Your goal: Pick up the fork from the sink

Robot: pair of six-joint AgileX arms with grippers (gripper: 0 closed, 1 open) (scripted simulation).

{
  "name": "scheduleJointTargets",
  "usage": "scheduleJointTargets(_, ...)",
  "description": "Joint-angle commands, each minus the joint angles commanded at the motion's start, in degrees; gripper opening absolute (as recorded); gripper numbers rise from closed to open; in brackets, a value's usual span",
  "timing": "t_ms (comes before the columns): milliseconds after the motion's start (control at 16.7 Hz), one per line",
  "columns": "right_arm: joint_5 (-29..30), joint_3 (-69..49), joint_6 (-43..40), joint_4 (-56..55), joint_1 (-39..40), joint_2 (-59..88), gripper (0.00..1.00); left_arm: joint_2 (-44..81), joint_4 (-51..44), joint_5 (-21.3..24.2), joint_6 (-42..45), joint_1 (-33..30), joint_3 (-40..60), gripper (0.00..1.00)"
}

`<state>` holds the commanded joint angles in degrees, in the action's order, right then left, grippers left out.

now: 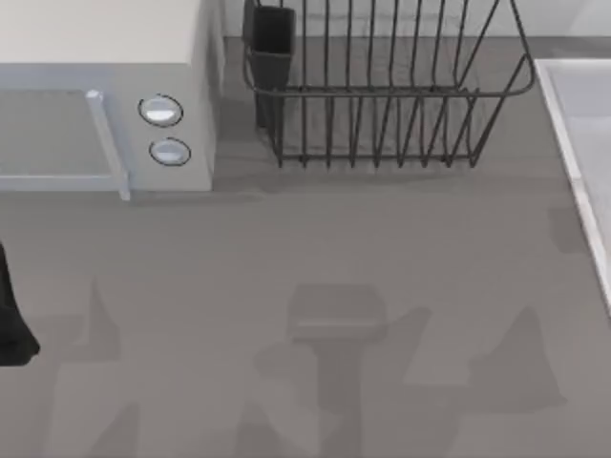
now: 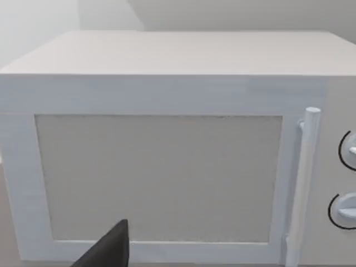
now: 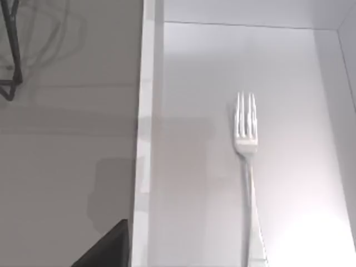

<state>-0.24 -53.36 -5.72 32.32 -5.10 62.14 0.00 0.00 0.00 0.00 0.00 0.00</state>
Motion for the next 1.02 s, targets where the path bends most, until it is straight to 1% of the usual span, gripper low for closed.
scheduleJointTargets(360,0.1,-30.1,-2.8,18.0,-3.3,34.6,1.0,0.0,0.0,0.0,0.0,0.0,0.0,1.0)
scheduleJointTargets(600,0.3,-47.3,-4.3,28.3,-5.3,54.3,1.0,0.0,0.0,0.0,0.0,0.0,0.0,1.0)
scheduleJointTargets(840,0.4,-59.9,-5.3,35.8,-6.9,68.6,1.0,0.0,0.0,0.0,0.0,0.0,0.0,1.0)
scheduleJointTargets(1020,0.5,-65.1,-5.7,38.9,-7.5,74.5,1.0,0.0,0.0,0.0,0.0,0.0,0.0,1.0)
